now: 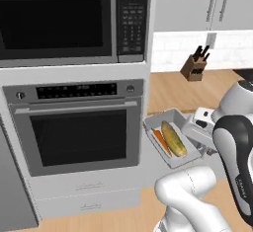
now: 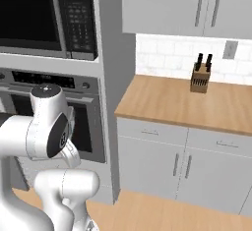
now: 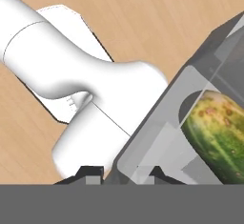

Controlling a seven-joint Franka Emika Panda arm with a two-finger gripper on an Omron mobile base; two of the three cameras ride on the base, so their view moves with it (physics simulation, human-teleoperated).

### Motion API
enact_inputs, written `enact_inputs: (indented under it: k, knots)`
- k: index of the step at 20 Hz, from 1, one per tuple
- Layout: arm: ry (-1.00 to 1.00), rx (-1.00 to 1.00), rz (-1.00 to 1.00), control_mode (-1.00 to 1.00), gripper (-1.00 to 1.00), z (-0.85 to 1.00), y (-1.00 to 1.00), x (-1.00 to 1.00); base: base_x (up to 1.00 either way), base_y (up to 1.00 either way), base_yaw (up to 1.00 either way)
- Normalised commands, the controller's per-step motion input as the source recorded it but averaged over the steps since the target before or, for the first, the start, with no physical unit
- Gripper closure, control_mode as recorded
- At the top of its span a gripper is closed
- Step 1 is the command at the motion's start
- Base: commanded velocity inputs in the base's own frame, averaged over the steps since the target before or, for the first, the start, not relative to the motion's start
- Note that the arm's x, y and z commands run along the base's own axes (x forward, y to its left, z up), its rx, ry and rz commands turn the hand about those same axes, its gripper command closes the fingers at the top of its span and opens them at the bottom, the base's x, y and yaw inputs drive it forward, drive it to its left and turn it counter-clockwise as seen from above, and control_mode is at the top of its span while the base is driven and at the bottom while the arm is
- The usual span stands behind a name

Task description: Take the meat container that has the chicken drumstick and place it on the second highest rack of the freezer. Then take the vegetable container that has the cucumber and carrot and place it on the highest rack of the freezer.

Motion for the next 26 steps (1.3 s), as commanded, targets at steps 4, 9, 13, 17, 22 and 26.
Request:
enact_inputs:
  k: [4, 9, 13, 17, 22, 26]
  knots:
    - [0.0, 0.0, 0.0, 1.0, 1.0, 0.0, 0.0, 0.0, -0.02, 1.0, 0.0]
    - [0.0, 0.0, 0.0, 1.0, 1.0, 0.0, 0.0, 0.0, -0.01, 1.0, 0.0]
    - [0.0, 0.0, 0.0, 1.0, 1.0, 0.0, 0.0, 0.0, -0.01, 1.0, 0.0]
    - [0.0, 0.0, 0.0, 1.0, 1.0, 0.0, 0.0, 0.0, -0.06, 1.0, 0.0]
    - [0.0, 0.0, 0.0, 1.0, 1.0, 0.0, 0.0, 0.0, -0.04, 0.96, 0.0]
    - [0.0, 0.0, 0.0, 1.0, 1.0, 0.0, 0.0, 0.0, 0.0, 0.8, 0.0]
